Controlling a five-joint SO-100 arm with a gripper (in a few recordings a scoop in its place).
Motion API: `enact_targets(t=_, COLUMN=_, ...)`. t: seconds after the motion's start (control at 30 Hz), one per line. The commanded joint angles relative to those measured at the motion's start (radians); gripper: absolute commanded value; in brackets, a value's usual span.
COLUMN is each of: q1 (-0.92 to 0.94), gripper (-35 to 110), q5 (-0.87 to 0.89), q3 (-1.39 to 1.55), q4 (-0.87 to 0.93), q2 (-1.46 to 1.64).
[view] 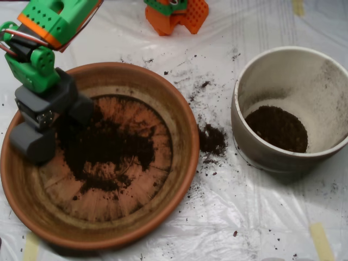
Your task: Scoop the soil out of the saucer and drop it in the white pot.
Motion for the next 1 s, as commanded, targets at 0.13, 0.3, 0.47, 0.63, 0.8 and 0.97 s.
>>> enact_targets(t=0.13, q1=-0.023, gripper=21, q5=-0.021, q3=0.193, q4=-0.084, q2=0.167)
enact_targets(t=0.3, q1=-0.041, gripper=13, q5=-0.023, q3=0.278, q4=-0.127, q2=0.23)
enact_targets(t=0.47, q1=-0.037, gripper=4, q5=-0.026, q3=0.29, q4=-0.15, q2=0.247)
enact_targets(t=0.63, q1=-0.037, gripper=0, q5=-0.051, q3=0.276, q4=-0.186, q2=0.252)
enact_targets(t=0.8, q1=-0.094, gripper=-1, q5=-0.083, q3=0.272, q4=-0.258, q2=0.261)
enact_targets(t=0.97, q1=-0.181, gripper=-1, q5=-0.132, q3=0.331, q4=-0.373, q2=0.308)
